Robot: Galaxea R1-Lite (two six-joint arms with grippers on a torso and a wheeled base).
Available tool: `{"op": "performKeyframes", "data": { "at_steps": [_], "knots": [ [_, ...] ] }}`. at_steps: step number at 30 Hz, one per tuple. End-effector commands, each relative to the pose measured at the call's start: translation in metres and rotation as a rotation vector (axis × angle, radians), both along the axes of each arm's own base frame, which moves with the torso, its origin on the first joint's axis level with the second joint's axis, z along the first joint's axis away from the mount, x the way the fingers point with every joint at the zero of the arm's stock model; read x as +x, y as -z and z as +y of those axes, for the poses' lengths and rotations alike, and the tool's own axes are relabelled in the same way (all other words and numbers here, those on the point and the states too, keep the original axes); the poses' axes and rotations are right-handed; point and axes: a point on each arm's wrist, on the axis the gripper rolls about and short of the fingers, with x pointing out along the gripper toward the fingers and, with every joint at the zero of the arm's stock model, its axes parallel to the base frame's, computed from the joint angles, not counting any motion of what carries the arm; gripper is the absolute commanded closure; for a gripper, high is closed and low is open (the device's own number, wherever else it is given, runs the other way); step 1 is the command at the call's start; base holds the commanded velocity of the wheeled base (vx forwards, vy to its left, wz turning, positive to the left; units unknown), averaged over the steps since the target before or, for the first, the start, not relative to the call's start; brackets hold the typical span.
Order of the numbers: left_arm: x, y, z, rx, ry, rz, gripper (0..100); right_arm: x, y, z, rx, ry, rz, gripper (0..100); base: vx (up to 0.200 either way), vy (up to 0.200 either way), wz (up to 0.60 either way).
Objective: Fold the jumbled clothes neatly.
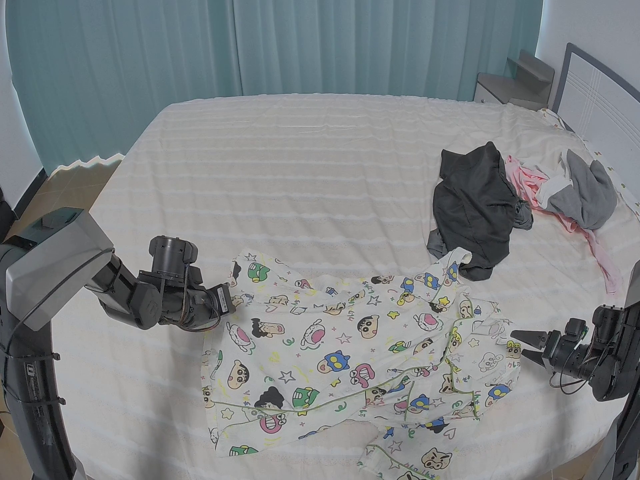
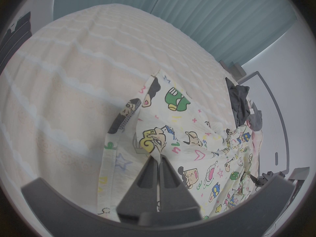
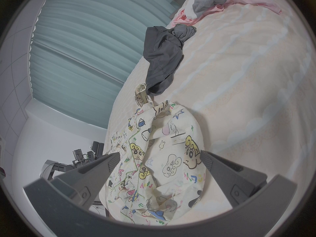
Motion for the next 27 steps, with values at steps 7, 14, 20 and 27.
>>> {"op": "performKeyframes", "data": {
  "at_steps": [7,14,20,27],
  "knots": [
    [0.014,-0.030,0.010,-0.012,-0.040,-0.104,100,0.001,-0.001,0.001,-0.004,-0.006,-0.011,0,0.000,0.000,0.00],
    [0.028,-0.040,0.017,-0.015,-0.066,-0.159,100,0.000,-0.001,0.002,-0.003,-0.007,-0.008,0,0.000,0.000,0.00],
    [0.045,-0.044,0.017,0.003,-0.093,-0.180,100,0.000,0.000,0.002,-0.002,-0.007,-0.006,0,0.000,0.000,0.00],
    [0.066,-0.049,0.015,0.019,-0.118,-0.214,100,0.000,0.000,0.002,-0.002,-0.007,-0.006,0,0.000,0.000,0.00]
  ]
}}
